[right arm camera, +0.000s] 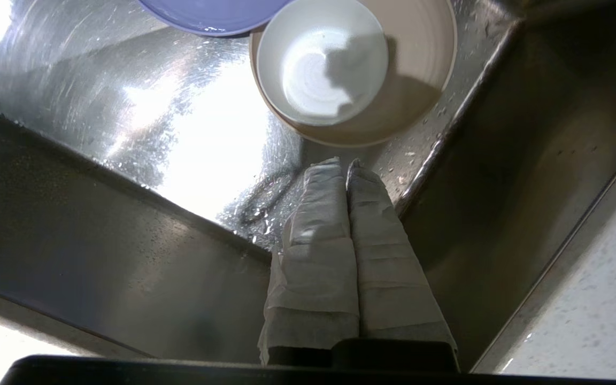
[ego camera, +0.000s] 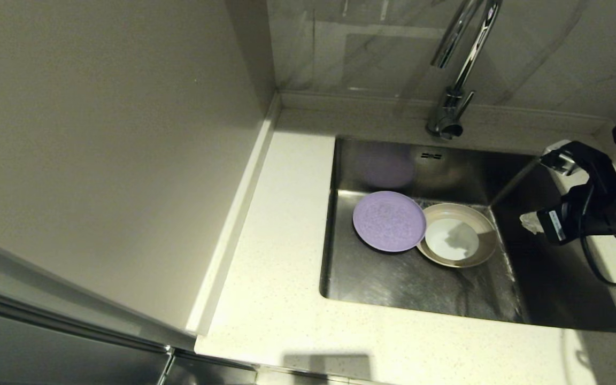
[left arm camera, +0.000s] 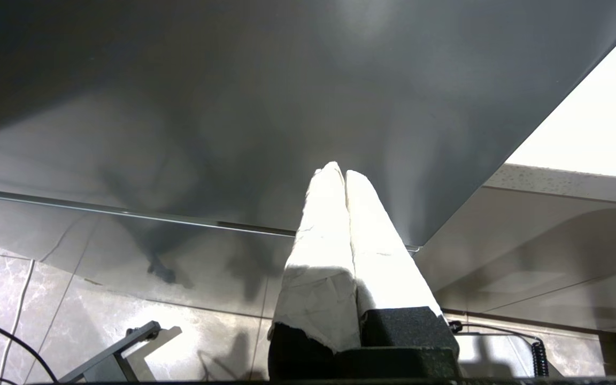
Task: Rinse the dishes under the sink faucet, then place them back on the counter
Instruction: Put a plate back to the table from the sink
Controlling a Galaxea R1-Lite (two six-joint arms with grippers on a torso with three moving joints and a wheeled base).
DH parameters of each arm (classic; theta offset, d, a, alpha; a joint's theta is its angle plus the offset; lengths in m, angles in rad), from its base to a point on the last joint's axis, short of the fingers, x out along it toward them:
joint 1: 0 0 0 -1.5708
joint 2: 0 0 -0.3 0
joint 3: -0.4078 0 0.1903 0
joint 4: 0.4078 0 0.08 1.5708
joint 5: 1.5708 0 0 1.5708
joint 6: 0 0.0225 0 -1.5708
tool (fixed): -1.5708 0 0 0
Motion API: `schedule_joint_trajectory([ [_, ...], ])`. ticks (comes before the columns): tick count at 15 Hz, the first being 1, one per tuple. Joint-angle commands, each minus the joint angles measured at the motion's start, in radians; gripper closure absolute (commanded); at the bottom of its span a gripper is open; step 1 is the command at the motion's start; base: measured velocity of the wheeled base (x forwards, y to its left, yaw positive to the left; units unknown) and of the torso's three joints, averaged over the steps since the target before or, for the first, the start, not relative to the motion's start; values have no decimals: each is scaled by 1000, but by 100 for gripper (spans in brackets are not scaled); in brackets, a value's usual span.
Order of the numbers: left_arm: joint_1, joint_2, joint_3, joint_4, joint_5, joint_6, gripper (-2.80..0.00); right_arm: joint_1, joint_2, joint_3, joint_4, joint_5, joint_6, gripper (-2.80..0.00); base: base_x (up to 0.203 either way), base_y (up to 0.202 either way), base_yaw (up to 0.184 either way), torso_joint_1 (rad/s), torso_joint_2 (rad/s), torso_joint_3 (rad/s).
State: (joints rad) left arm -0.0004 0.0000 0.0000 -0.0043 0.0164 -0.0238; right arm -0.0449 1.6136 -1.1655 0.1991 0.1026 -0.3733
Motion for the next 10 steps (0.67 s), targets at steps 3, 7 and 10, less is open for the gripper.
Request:
schedule_joint_trajectory([
  [3,0,-3,0,0,0,-1,0,31,-3,18,32,-73,-90,-280,0,0,0,0,0,0],
  [7,0,-3,0,0,0,-1,0,59,14,-6,94,26,-125,-280,0,0,0,0,0,0],
  [10,0,-3,0,0,0,-1,0,85,73,-40,157,20,-176,-280,0,0,0,0,0,0],
])
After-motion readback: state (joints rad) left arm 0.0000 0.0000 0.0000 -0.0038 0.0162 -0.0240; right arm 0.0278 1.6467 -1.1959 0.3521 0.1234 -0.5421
